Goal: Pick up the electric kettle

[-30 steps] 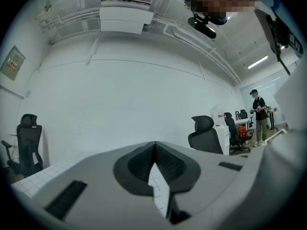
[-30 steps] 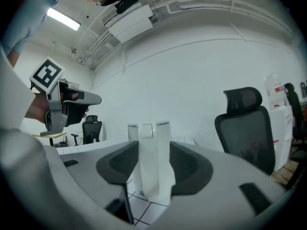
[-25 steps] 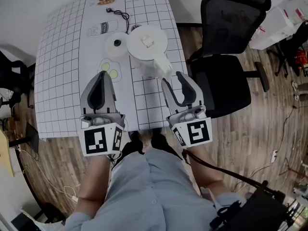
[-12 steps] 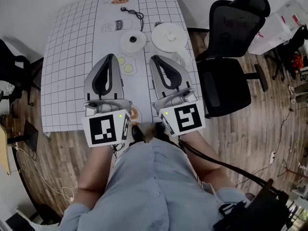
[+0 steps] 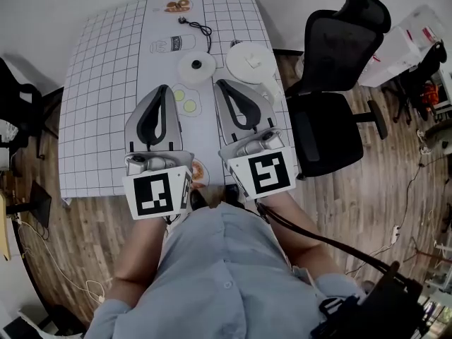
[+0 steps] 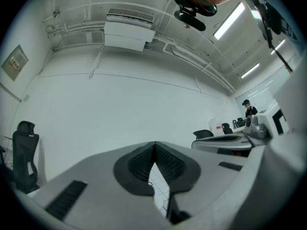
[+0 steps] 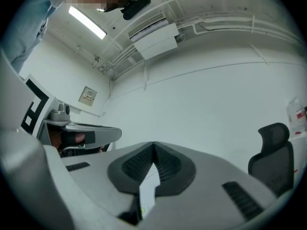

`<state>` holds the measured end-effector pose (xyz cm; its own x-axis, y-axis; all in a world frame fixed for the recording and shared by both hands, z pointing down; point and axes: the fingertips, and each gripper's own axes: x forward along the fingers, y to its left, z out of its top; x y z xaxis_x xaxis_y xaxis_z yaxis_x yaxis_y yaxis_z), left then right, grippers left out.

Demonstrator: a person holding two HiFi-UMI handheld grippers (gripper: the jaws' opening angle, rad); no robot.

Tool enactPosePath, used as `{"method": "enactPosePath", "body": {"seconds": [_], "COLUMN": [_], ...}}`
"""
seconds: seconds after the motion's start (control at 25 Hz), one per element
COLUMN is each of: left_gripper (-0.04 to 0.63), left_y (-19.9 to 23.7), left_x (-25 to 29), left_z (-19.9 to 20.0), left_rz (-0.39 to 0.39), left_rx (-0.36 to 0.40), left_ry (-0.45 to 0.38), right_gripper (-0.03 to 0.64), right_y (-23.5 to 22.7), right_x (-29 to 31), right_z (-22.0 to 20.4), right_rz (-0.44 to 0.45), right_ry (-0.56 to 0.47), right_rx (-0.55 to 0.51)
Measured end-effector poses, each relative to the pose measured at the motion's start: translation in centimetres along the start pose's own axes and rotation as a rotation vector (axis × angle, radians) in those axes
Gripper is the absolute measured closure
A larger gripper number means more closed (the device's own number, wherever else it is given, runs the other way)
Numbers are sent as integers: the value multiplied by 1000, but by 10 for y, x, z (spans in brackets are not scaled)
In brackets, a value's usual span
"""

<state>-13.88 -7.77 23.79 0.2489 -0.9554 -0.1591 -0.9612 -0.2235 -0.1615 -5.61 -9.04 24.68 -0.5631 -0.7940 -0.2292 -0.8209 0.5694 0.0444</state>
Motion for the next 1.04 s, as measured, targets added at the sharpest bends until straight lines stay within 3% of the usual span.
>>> {"method": "enactPosePath", "body": {"seconds": [0.12, 0.32, 0.72, 0.84, 1.04], "left_gripper": [595, 595, 595, 595, 595], "left_y": [0, 0, 1, 0, 1], "left_x": [2, 3, 6, 7, 8], "left_z": [2, 2, 0, 0, 0], "left_rz": [0, 0, 4, 4, 8], "left_rx": [0, -1, 5, 7, 13], "left_ry": [-4, -2, -3, -1, -1], "right_gripper": [617, 617, 617, 617, 617], "right_y": [-1, -4, -3, -5, -5], "right_x": [2, 2, 8, 6, 10], "right_z": [6, -2, 7, 0, 6], "right_rz": [-5, 11, 3, 12, 9], "right_ry": [-15, 48, -20, 25, -11], "right_rx": [0, -37, 2, -18, 5]}}
